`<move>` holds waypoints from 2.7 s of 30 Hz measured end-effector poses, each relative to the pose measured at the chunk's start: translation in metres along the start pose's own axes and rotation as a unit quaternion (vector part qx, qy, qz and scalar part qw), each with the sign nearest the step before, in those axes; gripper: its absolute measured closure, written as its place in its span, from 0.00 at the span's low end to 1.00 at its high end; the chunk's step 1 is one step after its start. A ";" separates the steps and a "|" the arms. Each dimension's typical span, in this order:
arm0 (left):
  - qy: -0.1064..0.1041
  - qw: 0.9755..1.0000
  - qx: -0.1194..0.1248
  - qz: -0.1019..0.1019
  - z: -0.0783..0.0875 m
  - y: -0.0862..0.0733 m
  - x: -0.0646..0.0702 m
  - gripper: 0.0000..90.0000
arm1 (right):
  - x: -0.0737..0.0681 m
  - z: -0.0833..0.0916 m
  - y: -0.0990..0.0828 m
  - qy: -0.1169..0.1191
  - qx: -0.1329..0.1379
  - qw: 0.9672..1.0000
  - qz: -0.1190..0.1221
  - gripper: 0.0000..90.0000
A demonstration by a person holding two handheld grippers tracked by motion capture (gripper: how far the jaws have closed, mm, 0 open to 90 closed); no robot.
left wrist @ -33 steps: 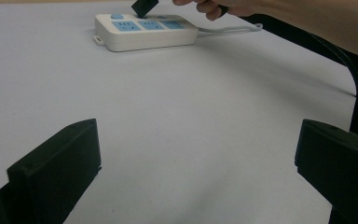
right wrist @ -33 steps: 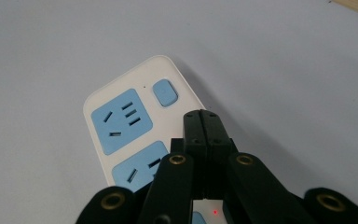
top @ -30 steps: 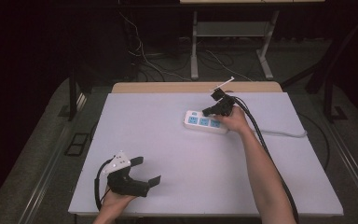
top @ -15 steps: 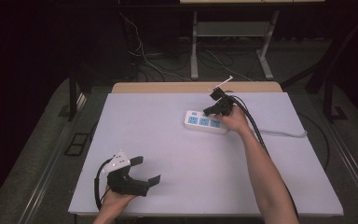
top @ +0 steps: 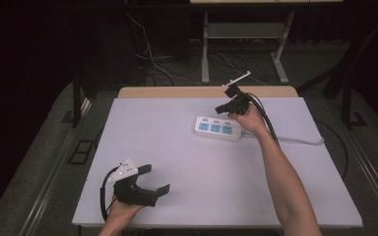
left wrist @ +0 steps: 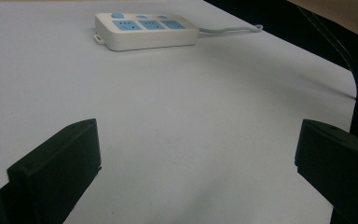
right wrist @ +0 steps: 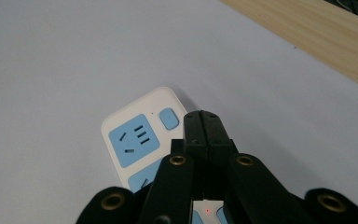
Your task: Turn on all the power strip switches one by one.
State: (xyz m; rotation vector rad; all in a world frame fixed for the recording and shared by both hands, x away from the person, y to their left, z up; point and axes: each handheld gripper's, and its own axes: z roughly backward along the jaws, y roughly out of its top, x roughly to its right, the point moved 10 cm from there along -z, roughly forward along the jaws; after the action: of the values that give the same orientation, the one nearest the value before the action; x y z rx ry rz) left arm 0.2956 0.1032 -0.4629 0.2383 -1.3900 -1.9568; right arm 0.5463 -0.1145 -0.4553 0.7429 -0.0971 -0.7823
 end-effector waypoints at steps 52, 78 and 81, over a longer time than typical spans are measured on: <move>-0.001 1.000 0.007 0.000 0.003 0.002 0.000 0.00 | -0.020 -0.054 0.003 0.013 -0.045 0.999 0.008 1.00; 0.000 1.000 0.005 -0.003 0.003 0.001 0.002 0.00 | -0.020 -0.056 -0.002 0.016 -0.028 0.999 0.016 1.00; 0.000 1.000 0.005 -0.002 0.003 0.001 0.001 0.00 | -0.020 -0.055 -0.002 0.017 -0.027 0.999 0.014 1.00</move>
State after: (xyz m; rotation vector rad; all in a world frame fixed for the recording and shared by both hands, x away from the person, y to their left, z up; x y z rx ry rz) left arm 0.2934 0.1045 -0.4607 0.2457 -1.3996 -1.9543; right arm 0.5499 -0.0709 -0.4941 0.7012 -0.0552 -0.7433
